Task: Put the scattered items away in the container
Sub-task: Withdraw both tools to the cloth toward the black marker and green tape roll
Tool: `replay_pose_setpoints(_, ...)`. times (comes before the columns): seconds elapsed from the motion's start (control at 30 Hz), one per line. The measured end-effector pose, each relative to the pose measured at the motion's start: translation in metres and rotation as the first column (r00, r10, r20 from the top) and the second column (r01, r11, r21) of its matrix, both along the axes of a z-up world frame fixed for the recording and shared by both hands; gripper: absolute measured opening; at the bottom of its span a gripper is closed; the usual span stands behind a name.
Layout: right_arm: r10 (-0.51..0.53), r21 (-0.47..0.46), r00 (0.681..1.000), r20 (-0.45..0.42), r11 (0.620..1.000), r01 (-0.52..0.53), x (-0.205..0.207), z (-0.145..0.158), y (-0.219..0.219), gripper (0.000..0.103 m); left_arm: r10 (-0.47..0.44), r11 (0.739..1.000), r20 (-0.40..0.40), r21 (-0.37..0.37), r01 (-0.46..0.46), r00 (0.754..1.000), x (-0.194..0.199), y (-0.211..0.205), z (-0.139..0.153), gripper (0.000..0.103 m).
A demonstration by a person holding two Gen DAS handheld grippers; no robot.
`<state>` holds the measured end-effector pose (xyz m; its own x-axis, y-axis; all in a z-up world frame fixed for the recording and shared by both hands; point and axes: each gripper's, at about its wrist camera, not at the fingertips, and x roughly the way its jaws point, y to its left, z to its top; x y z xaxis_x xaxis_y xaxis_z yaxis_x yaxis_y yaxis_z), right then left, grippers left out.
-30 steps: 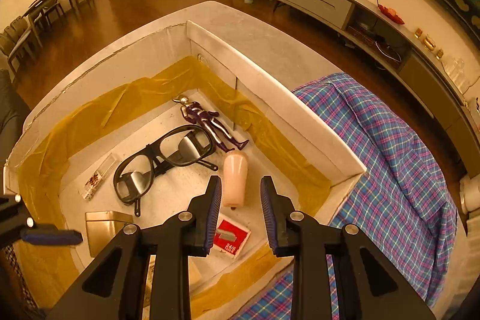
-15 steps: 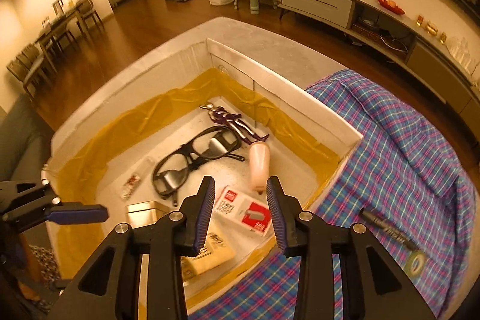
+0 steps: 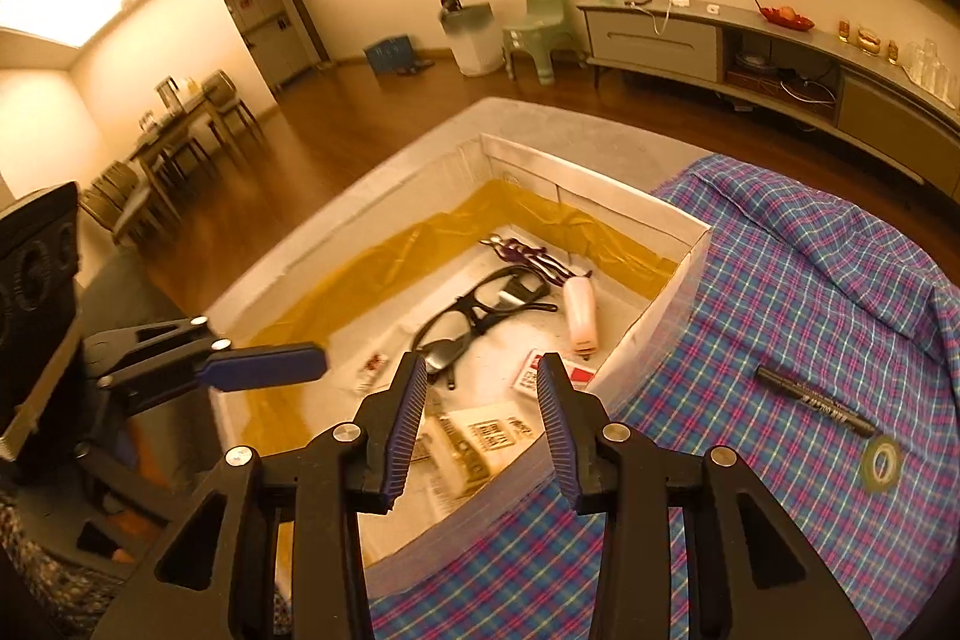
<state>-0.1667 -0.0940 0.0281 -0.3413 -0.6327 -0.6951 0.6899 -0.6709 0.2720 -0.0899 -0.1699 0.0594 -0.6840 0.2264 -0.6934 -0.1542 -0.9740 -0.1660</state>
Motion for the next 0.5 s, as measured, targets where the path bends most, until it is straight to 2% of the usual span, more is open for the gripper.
replay_pose_setpoints(0.2,-0.019,-0.083,1.000,0.002,0.996,0.019,0.016,0.009,0.031,0.044,-0.028,1.000,-0.034,0.004,0.028,0.999,0.000,0.017,0.009,0.058)
replay_pose_setpoints(0.5,-0.077,-0.161,0.996,0.035,0.984,0.082,0.022,0.004,0.084,0.046,-0.069,0.998,-0.034,-0.015,0.069,0.997,-0.009,0.051,0.007,0.058)
